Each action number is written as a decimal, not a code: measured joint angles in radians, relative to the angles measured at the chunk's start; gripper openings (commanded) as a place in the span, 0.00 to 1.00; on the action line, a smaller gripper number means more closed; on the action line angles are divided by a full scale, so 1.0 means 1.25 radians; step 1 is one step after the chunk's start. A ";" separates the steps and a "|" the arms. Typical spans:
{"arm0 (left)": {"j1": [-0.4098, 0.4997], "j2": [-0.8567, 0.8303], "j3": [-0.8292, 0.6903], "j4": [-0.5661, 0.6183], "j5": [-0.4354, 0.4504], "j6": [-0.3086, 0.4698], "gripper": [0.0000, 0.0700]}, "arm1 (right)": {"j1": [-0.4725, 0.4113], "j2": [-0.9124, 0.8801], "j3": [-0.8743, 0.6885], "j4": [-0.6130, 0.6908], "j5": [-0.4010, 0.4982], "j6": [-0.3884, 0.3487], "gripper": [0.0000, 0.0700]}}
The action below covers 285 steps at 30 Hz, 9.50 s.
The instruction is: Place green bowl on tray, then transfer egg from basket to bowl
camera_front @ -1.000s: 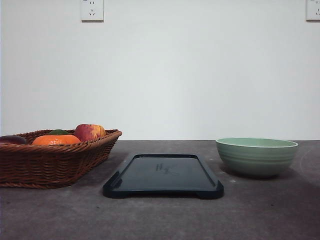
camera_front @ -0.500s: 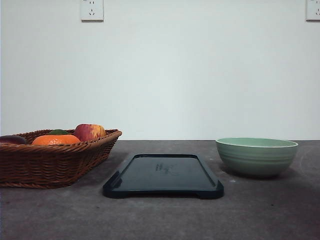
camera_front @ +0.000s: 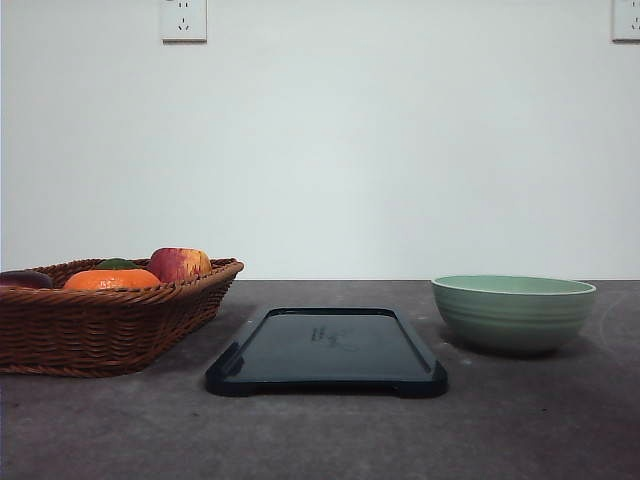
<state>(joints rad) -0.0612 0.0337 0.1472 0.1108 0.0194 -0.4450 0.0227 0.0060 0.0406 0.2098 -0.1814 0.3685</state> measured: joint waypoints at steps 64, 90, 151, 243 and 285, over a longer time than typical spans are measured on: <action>-0.018 0.789 0.784 -0.789 0.157 0.315 0.72 | 0.093 0.898 0.733 -0.805 -0.003 -0.184 0.50; -0.018 0.791 0.784 -0.761 0.157 0.302 0.72 | 0.066 1.367 1.011 -0.789 -0.004 -0.188 0.37; -0.020 0.794 0.784 -0.750 0.157 0.302 0.72 | 0.313 1.534 1.316 -0.961 -0.053 -0.225 0.01; -0.140 1.400 1.059 -0.748 0.049 0.289 0.72 | 0.337 0.669 0.577 -0.608 0.061 -0.235 0.30; -0.147 1.519 1.060 -0.715 0.001 0.305 0.32 | 0.337 0.669 0.577 -0.608 0.061 -0.235 0.30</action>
<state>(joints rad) -0.2447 1.9324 1.4723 -0.7830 0.0208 -0.0635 0.4437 0.8421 0.7620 -0.5507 -0.1047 0.0749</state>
